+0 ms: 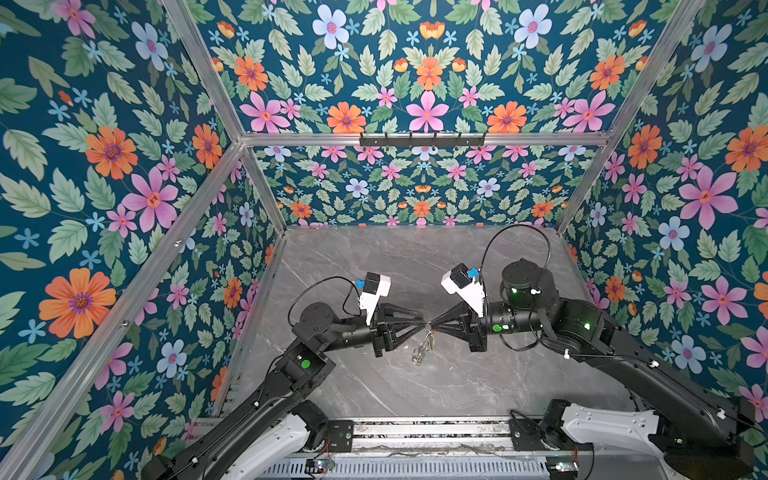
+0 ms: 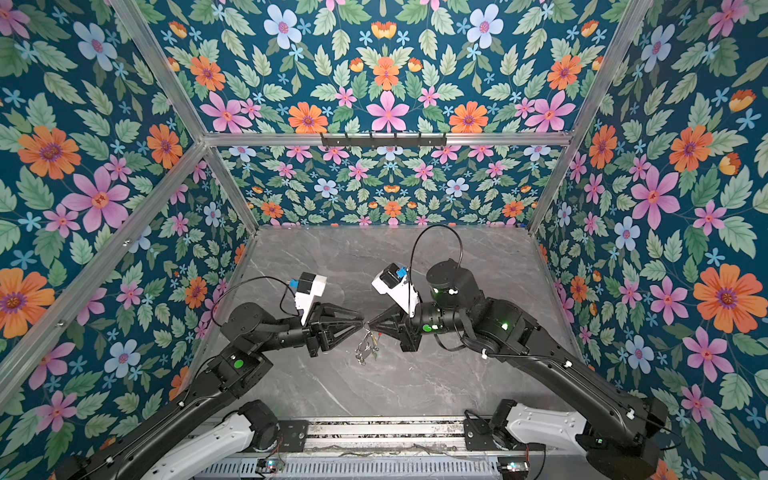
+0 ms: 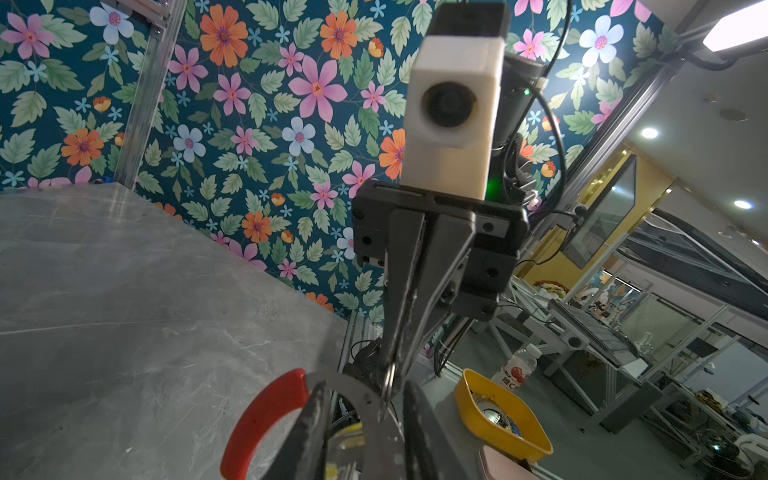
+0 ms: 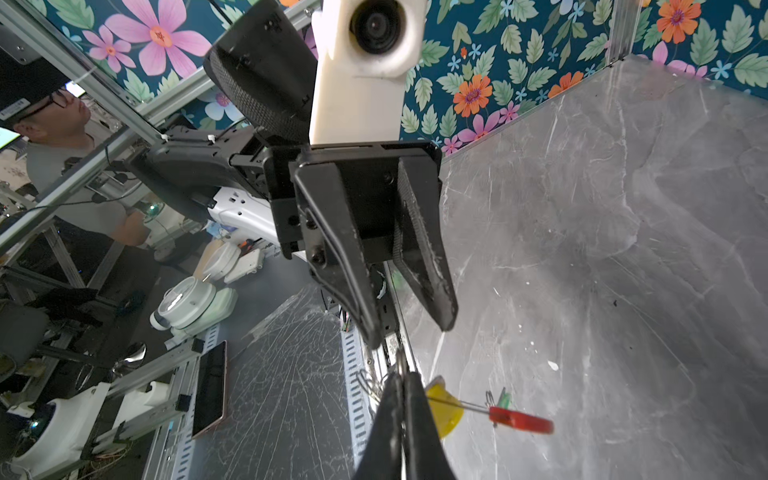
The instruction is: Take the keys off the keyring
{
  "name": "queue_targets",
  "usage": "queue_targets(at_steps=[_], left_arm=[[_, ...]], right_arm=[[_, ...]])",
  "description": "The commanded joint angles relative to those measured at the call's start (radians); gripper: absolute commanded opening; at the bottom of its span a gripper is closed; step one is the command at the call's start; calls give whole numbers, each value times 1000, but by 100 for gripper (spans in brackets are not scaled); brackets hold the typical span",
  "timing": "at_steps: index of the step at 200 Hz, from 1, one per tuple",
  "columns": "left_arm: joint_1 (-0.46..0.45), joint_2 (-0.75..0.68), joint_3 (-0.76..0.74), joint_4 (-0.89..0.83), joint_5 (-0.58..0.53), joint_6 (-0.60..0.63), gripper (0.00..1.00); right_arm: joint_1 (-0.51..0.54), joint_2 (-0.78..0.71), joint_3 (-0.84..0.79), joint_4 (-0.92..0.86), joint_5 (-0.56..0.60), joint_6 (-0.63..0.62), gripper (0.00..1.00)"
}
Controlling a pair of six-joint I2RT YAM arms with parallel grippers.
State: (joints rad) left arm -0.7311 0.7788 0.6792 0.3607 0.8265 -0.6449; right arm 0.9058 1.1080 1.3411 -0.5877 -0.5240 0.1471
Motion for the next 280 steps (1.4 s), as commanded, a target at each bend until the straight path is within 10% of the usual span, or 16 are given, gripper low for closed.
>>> queue_targets(at_steps=[1, 192, 280], left_arm=[[2, 11, 16, -24, 52, 25, 28], [-4, 21, -18, 63, 64, -13, 2], [-6, -3, -91, 350, -38, -71, 1]], right_arm=[[2, 14, 22, -39, -12, -38, 0], [1, 47, 37, 0, 25, -20, 0], [2, -107, -172, 450, 93, 222, 38]])
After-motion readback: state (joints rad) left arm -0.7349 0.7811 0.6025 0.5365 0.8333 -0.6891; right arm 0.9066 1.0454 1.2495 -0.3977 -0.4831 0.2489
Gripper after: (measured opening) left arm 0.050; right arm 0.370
